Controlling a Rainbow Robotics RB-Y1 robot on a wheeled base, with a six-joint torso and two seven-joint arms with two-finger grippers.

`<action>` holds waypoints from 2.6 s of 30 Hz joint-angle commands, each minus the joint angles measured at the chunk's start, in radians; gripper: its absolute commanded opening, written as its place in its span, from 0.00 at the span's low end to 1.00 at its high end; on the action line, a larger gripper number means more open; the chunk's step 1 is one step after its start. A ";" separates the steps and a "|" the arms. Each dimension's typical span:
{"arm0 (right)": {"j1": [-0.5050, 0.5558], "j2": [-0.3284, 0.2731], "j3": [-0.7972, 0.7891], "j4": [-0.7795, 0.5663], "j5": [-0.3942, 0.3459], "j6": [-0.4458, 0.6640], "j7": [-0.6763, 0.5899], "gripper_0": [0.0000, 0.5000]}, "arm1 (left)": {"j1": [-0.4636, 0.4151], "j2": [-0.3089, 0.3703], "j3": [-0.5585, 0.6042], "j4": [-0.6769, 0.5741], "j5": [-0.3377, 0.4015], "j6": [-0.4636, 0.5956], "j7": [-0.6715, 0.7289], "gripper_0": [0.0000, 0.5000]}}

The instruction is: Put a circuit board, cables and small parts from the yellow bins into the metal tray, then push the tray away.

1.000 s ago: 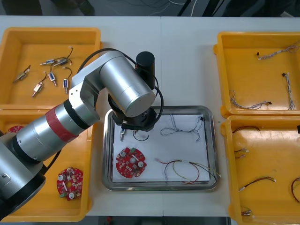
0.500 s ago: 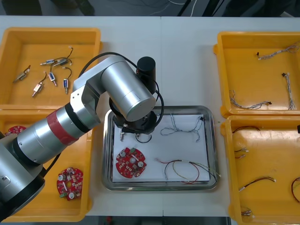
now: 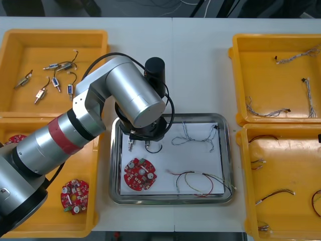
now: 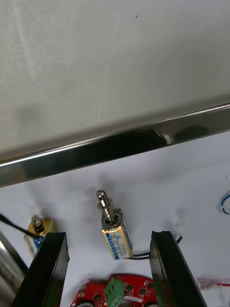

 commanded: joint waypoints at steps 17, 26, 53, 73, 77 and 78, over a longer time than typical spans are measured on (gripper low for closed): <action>0.010 0.000 0.017 -0.085 -0.036 0.003 -0.049 1.00 | -0.042 0.199 0.339 -0.241 0.223 0.204 0.049 1.00; -0.010 -0.027 0.091 -0.145 -0.063 0.003 -0.066 1.00 | -0.034 0.354 0.393 -0.264 0.356 0.204 0.033 1.00; -0.299 -0.040 0.490 -0.240 -0.203 0.003 -0.058 1.00 | 0.349 0.612 0.782 -0.433 0.477 0.204 -0.169 1.00; -0.571 -0.012 0.913 -0.254 -0.195 0.003 -0.005 1.00 | 0.598 0.630 0.914 -0.554 0.479 0.204 -0.275 1.00; -0.625 0.029 0.984 -0.231 -0.180 0.003 0.060 1.00 | 0.628 0.630 0.922 -0.566 0.474 0.204 -0.283 1.00; -0.640 0.039 1.004 -0.223 -0.169 0.003 0.090 1.00 | 0.637 0.630 0.925 -0.569 0.473 0.204 -0.284 1.00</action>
